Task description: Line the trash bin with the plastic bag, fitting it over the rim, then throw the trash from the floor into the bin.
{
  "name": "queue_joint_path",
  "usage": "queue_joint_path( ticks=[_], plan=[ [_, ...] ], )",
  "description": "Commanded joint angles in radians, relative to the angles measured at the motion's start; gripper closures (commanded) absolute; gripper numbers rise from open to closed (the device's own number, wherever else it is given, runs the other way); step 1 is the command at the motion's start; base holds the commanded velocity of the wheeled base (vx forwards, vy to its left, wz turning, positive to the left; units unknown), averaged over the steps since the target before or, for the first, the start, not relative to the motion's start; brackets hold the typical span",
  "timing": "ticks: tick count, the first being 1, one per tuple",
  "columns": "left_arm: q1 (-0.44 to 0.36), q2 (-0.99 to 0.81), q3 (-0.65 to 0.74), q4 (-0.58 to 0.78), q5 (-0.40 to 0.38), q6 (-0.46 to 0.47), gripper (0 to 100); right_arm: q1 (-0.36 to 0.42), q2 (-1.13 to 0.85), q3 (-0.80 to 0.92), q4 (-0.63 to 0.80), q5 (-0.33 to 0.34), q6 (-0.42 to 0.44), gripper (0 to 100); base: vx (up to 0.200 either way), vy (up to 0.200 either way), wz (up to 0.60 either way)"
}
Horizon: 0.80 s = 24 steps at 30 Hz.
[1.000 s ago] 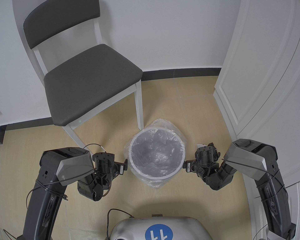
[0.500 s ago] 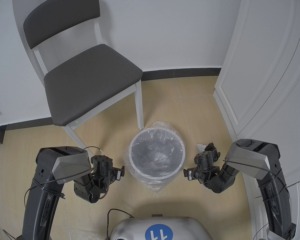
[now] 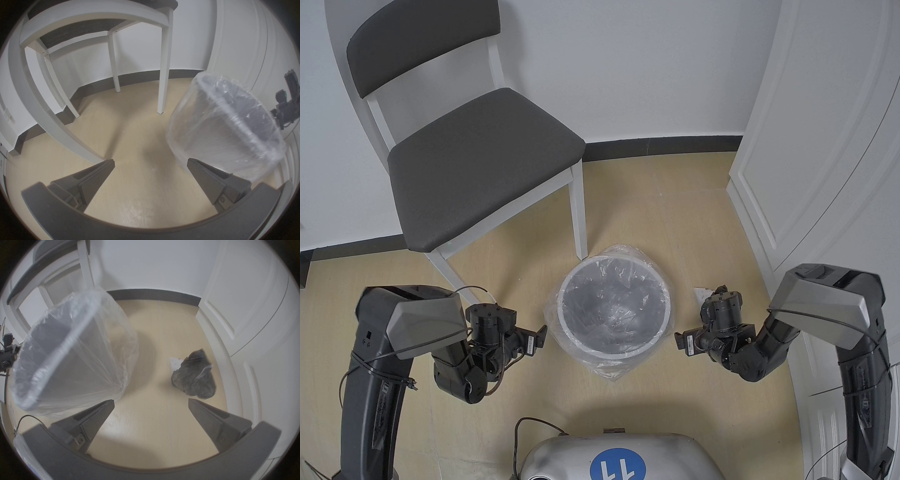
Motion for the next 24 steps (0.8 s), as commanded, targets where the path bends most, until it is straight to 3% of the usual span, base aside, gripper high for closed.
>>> queue_joint_path(
  ticks=[1, 5, 7, 10, 19, 24],
  plan=[
    [0.031, -0.121, 0.095, -0.010, -0.064, 0.001, 0, -0.014, -0.161, 0.095, -0.004, 0.009, -0.036, 0, 0.000, 0.000, 0.00],
    [0.034, -0.127, 0.128, -0.016, -0.110, 0.004, 0, -0.008, -0.175, 0.112, -0.004, 0.027, -0.036, 0, 0.000, 0.000, 0.00],
    [0.029, -0.115, 0.161, -0.064, -0.182, 0.004, 0, 0.015, -0.155, 0.129, -0.004, 0.033, -0.038, 0, 0.000, 0.000, 0.00],
    [0.019, -0.076, 0.180, -0.125, -0.228, 0.004, 0, 0.047, -0.098, 0.124, -0.008, 0.032, -0.033, 0, 0.000, 0.000, 0.00],
    [-0.040, 0.020, 0.181, -0.202, -0.235, 0.031, 0, 0.082, 0.003, 0.115, -0.123, 0.035, -0.030, 0, 0.000, 0.000, 0.00],
    [-0.058, 0.080, 0.097, -0.197, -0.193, 0.034, 0, 0.081, 0.084, 0.065, -0.191, 0.036, -0.026, 0, 0.000, 0.000, 0.00]
  ],
)
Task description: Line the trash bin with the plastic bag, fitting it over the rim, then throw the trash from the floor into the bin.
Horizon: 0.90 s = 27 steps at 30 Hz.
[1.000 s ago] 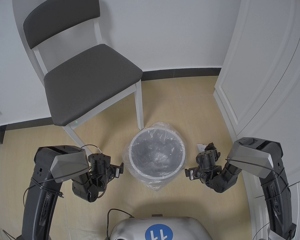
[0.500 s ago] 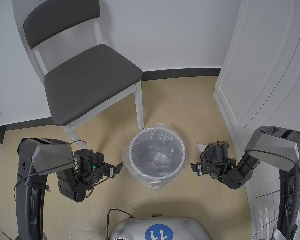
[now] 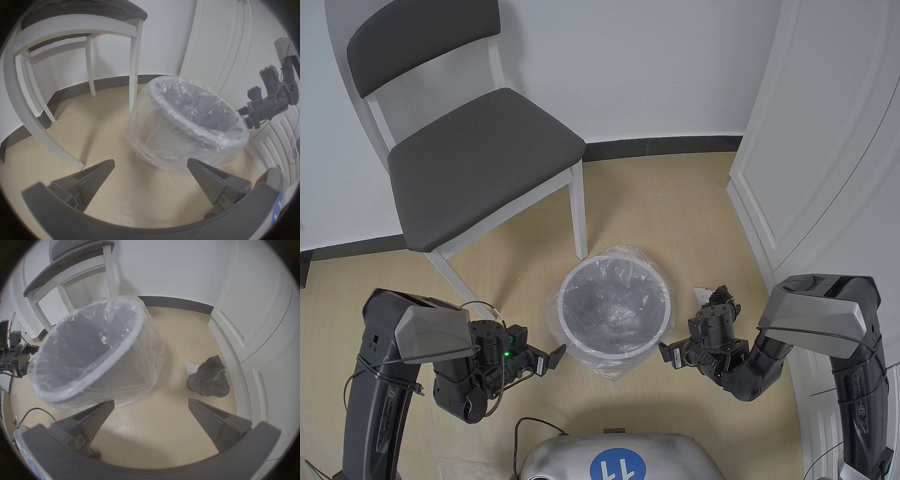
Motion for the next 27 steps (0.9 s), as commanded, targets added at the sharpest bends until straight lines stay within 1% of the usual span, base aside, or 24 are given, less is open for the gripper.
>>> queue_joint_path(
  ticks=[1, 3, 6, 7, 8, 10, 11, 14, 16, 20, 23, 27],
  plan=[
    [-0.016, 0.067, -0.064, 0.008, 0.038, -0.005, 0, 0.001, 0.099, -0.049, -0.036, 0.000, 0.003, 0, 0.000, 0.000, 0.00],
    [-0.016, 0.067, -0.080, 0.031, 0.060, -0.010, 0, -0.009, 0.120, -0.082, -0.024, -0.001, 0.003, 0, 0.000, 0.000, 0.00],
    [-0.016, 0.065, -0.115, 0.074, 0.061, -0.016, 0, -0.020, 0.123, -0.108, -0.012, -0.001, 0.003, 0, 0.000, 0.000, 0.00],
    [-0.016, 0.071, -0.182, 0.114, 0.089, -0.060, 0, -0.034, 0.128, -0.138, 0.010, -0.004, 0.006, 0, 0.000, 0.000, 0.00],
    [-0.016, 0.074, -0.204, 0.126, 0.110, -0.079, 0, -0.037, 0.130, -0.147, 0.017, -0.006, 0.008, 0, 0.000, 0.000, 0.00],
    [-0.017, 0.076, -0.281, 0.208, 0.211, -0.139, 0, -0.054, 0.133, -0.181, 0.051, -0.011, 0.028, 0, 0.000, 0.000, 0.00],
    [-0.017, 0.074, -0.310, 0.255, 0.248, -0.157, 0, -0.060, 0.133, -0.197, 0.071, -0.011, 0.035, 0, 0.000, 0.000, 0.00],
    [-0.017, 0.065, -0.374, 0.395, 0.308, -0.218, 0, -0.077, 0.134, -0.248, 0.154, -0.012, 0.074, 0, 0.000, 0.000, 0.00],
    [-0.017, 0.061, -0.402, 0.452, 0.322, -0.254, 0, -0.086, 0.143, -0.296, 0.209, -0.014, 0.117, 0, 0.000, 0.000, 0.00],
    [-0.017, 0.059, -0.416, 0.471, 0.334, -0.261, 0, -0.105, 0.160, -0.378, 0.284, -0.020, 0.173, 0, 0.000, 0.000, 0.00],
    [-0.017, 0.061, -0.419, 0.473, 0.334, -0.261, 0, -0.108, 0.160, -0.392, 0.315, -0.029, 0.195, 0, 0.000, 0.000, 0.00],
    [-0.017, 0.057, -0.410, 0.471, 0.334, -0.266, 0, -0.108, 0.156, -0.380, 0.316, -0.031, 0.198, 0, 0.000, 0.000, 0.00]
  ],
)
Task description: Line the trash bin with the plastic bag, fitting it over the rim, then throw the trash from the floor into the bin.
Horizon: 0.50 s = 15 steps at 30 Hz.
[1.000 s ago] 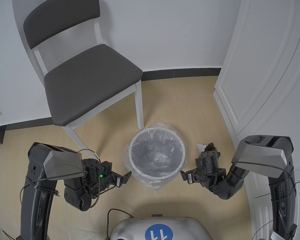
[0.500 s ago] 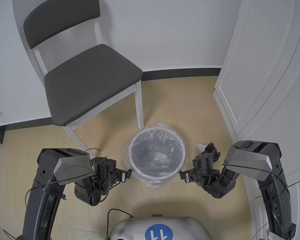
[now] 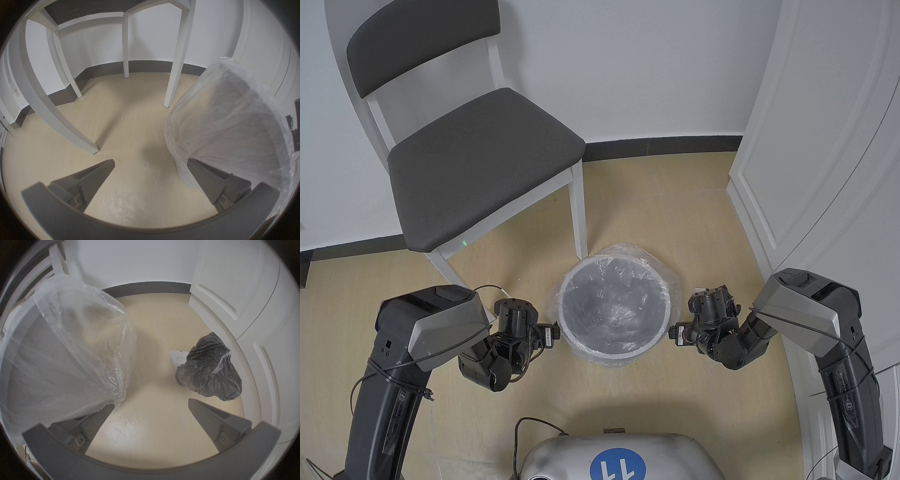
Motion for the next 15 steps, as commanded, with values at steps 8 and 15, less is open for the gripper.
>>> queue_joint_path(
  ticks=[8, 15],
  plan=[
    [0.000, -0.032, 0.079, -0.011, -0.008, 0.009, 0, 0.011, -0.034, 0.116, -0.012, 0.007, -0.042, 0, 0.000, 0.000, 0.00],
    [0.001, -0.032, 0.079, -0.009, -0.011, 0.007, 0, 0.025, -0.171, 0.330, -0.199, 0.091, -0.152, 0, 0.000, 0.000, 0.00]
  ],
)
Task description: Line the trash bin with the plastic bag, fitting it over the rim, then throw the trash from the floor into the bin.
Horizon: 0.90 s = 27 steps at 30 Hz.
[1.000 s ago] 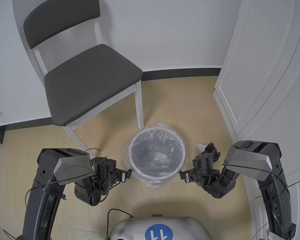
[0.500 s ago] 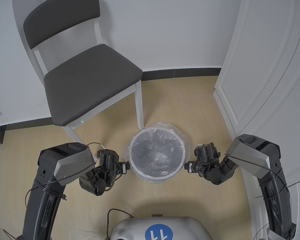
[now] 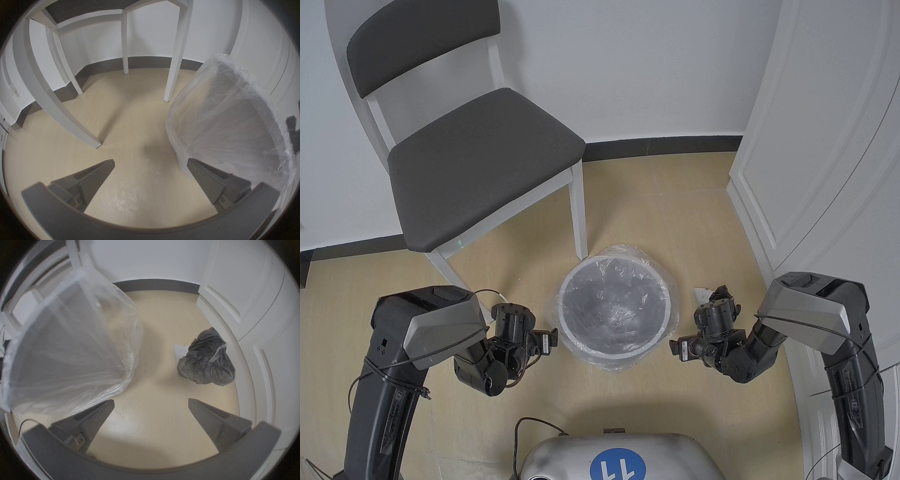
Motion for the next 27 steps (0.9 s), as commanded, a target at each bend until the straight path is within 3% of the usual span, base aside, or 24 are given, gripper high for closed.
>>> queue_joint_path(
  ticks=[1, 7, 13, 19, 25, 27],
  plan=[
    [0.000, -0.007, 0.004, -0.002, -0.003, 0.001, 0, 0.011, -0.212, 0.255, -0.150, 0.111, -0.111, 0, 0.000, 0.000, 0.00],
    [0.001, -0.007, 0.004, 0.000, -0.003, 0.000, 0, 0.013, -0.419, 0.406, -0.186, 0.193, -0.174, 0, 0.000, 0.000, 0.00],
    [0.001, -0.007, 0.004, 0.000, -0.003, 0.000, 0, -0.035, -0.399, 0.320, -0.190, 0.192, -0.157, 0, 0.000, 0.000, 0.00],
    [0.001, -0.007, 0.004, 0.002, -0.003, -0.002, 0, -0.066, -0.244, 0.128, -0.207, 0.184, -0.001, 0, 0.000, 0.000, 0.00],
    [0.001, -0.007, 0.004, 0.002, -0.003, -0.002, 0, -0.093, -0.128, -0.007, -0.215, 0.170, 0.045, 0, 0.000, 0.000, 0.00],
    [0.001, -0.007, 0.006, -0.002, -0.003, -0.002, 0, -0.099, -0.049, -0.103, -0.224, 0.157, 0.108, 0, 0.000, 0.000, 0.00]
  ],
)
